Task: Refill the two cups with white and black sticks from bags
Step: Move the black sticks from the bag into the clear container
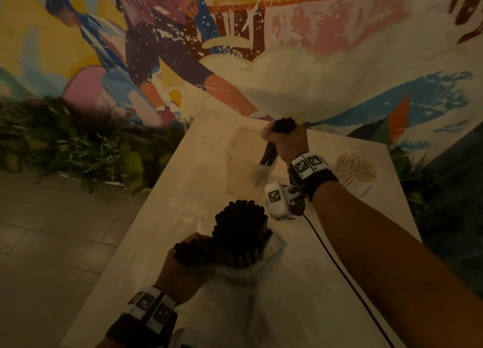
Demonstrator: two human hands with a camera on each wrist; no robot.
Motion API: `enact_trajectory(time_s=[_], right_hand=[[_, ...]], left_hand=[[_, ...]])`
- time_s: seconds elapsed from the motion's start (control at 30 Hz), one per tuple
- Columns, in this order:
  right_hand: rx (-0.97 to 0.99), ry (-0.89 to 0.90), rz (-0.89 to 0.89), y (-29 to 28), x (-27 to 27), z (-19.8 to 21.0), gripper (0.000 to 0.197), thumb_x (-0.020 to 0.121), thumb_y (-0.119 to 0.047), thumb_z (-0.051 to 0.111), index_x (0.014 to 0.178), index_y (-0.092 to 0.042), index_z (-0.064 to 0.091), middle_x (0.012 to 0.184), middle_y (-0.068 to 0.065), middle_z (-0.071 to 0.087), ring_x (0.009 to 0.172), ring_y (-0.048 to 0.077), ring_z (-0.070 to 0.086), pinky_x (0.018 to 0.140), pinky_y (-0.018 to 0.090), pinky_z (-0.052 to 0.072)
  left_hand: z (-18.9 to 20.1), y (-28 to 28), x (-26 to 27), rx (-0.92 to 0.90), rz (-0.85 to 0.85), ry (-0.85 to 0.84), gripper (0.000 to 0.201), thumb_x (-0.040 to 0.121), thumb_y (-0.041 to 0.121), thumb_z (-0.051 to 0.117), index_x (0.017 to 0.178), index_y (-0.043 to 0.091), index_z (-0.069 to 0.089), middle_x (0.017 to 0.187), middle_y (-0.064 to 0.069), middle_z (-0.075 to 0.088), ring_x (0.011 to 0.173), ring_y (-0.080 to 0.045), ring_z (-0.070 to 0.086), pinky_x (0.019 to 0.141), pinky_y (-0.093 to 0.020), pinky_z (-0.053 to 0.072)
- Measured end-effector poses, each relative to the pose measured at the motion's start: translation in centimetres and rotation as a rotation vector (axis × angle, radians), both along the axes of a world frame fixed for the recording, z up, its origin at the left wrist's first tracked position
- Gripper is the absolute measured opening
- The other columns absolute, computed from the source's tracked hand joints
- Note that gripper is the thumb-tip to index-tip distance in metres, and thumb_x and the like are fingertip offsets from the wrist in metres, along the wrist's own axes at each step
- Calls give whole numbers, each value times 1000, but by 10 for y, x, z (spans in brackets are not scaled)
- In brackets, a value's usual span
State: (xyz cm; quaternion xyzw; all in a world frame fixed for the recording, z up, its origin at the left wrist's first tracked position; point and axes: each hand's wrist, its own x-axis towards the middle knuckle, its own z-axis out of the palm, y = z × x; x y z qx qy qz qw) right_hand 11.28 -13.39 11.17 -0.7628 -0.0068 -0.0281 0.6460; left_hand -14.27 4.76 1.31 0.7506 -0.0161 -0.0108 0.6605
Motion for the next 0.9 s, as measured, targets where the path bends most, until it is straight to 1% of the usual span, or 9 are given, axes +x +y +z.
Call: enact_trajectory(time_s=[0.13, 0.23, 0.33, 0.47, 0.57, 0.63, 0.77, 0.83, 0.9], right_hand=[[-355, 65, 58, -2, -4, -5, 24, 70, -33, 78, 73, -13, 64, 86, 8, 68, 86, 26, 63, 84, 39, 51], [-431, -84, -9, -5, -11, -5, 36, 74, -33, 76, 102, -18, 60, 109, 0, 61, 93, 14, 55, 77, 26, 43], [-421, -169, 10, -8, -11, -5, 49, 81, -30, 69, 125, -20, 50, 131, 0, 51, 108, 14, 51, 85, 29, 43], [-821, -91, 250, -11, -15, -13, 54, 93, -41, 51, 141, -22, 40, 149, 5, 38, 135, 23, 37, 110, 37, 32], [-652, -246, 162, -17, -37, 3, 56, 92, -33, 56, 143, -22, 36, 151, 1, 35, 140, 15, 29, 111, 30, 24], [-474, -264, 137, -25, -58, 18, 54, 88, -21, 61, 139, -22, 44, 143, -2, 47, 129, 9, 42, 106, 28, 36], [-76, 15, 409, -42, -114, 21, 66, 77, 21, 51, 136, -6, 44, 128, 10, 57, 109, 17, 59, 86, 34, 54], [-10, 157, 579, -51, -140, 11, 84, 69, 28, 47, 143, -11, 32, 137, 6, 48, 118, 13, 52, 91, 29, 50], [-54, 220, 703, -52, -161, 0, 96, 65, 18, 53, 147, -20, 19, 142, -7, 39, 124, -3, 44, 95, 19, 46]], left_hand=[[1, 0, -1, -20, 12, -20, 30, 65, 20, 71, 87, 39, 66, 93, 0, 66, 79, -17, 65, 72, -23, 55], [-1, 0, -1, -83, 1, -4, 31, 65, 11, 74, 88, 30, 67, 93, -7, 63, 81, -27, 62, 72, -23, 56], [-4, 0, 0, -78, 29, 11, 28, 59, 25, 71, 85, 34, 67, 97, -8, 62, 82, -25, 62, 72, -22, 55], [-5, -2, 0, -43, 24, 10, 30, 58, 29, 69, 84, 42, 67, 98, 0, 65, 84, -14, 65, 75, -19, 53], [-4, -2, -1, 3, 35, 13, 33, 56, 35, 68, 85, 50, 65, 100, 7, 64, 88, -13, 64, 76, -20, 53], [-4, -1, -2, 63, 42, 8, 34, 60, 35, 69, 89, 53, 63, 100, 12, 64, 90, -10, 64, 79, -20, 53], [-11, -1, -3, 133, 117, 50, 77, 65, 1, 80, 84, 70, 53, 89, 41, 61, 85, 20, 56, 78, -3, 44], [-11, -1, -5, 167, 124, 62, 80, 64, -3, 80, 84, 70, 53, 91, 26, 67, 83, 21, 56, 77, -4, 45], [-7, 1, -6, 172, 90, 49, 61, 65, 15, 81, 89, 65, 56, 93, 12, 68, 87, 13, 60, 78, -12, 49]])
